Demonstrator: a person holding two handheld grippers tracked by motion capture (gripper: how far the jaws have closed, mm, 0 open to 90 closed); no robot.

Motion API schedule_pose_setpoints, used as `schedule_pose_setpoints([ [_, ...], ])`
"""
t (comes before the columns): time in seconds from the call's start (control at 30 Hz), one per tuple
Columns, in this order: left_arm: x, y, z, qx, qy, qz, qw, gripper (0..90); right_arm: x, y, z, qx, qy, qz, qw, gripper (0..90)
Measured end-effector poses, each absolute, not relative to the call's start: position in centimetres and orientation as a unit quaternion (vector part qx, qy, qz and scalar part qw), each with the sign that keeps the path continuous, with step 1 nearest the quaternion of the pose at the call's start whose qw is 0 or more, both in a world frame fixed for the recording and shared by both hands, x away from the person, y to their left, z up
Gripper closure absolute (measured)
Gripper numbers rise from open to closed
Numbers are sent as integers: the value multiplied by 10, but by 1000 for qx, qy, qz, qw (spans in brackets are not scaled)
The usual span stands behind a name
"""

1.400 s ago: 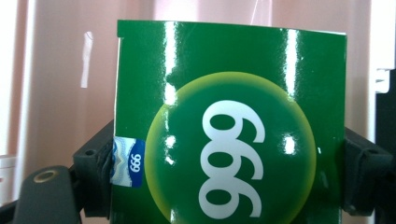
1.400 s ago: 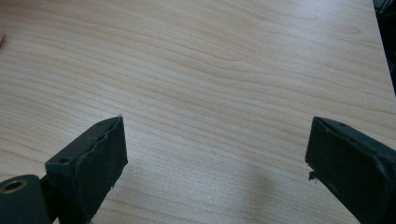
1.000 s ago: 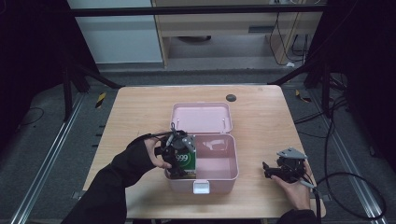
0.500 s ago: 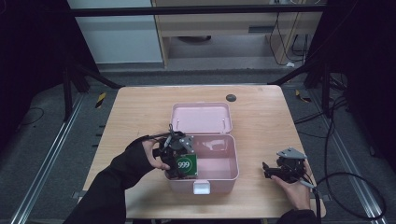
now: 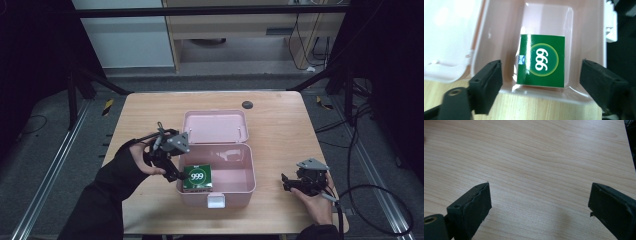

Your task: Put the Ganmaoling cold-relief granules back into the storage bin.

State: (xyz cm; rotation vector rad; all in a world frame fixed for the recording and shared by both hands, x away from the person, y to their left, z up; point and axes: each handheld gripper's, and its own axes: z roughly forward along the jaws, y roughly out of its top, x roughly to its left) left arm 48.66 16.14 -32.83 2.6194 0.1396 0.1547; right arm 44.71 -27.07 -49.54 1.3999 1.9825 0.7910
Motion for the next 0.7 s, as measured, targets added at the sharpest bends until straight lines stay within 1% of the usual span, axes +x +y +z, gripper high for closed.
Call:
schedule_pose_setpoints([
  [0.03, 484, 172, -325, 961, 60, 66, 262, 205, 447, -271, -495, 526, 742, 297, 290, 49],
  [0.07, 484, 172, -325, 961, 60, 66, 262, 207, 447, -271, -495, 526, 742, 297, 290, 49],
  [0.23, 478, 200, -322, 951, 86, 74, 287, 213, 447, -271, -495, 527, 742, 296, 290, 49],
  [0.37, 470, 227, -331, 943, 117, 86, 298, 216, 446, -272, -495, 529, 740, 296, 291, 48],
  [0.4, 470, 227, -331, 943, 117, 86, 298, 218, 446, -272, -495, 529, 740, 296, 291, 48],
  [0.6, 461, 258, -358, 931, 171, 91, 310, 225, 446, -272, -495, 529, 740, 296, 291, 48],
  [0.63, 459, 267, -369, 924, 193, 93, 318, 231, 446, -272, -495, 530, 739, 297, 291, 48],
  [0.7, 458, 272, -374, 919, 203, 94, 324, 237, 446, -272, -495, 531, 739, 296, 290, 48],
])
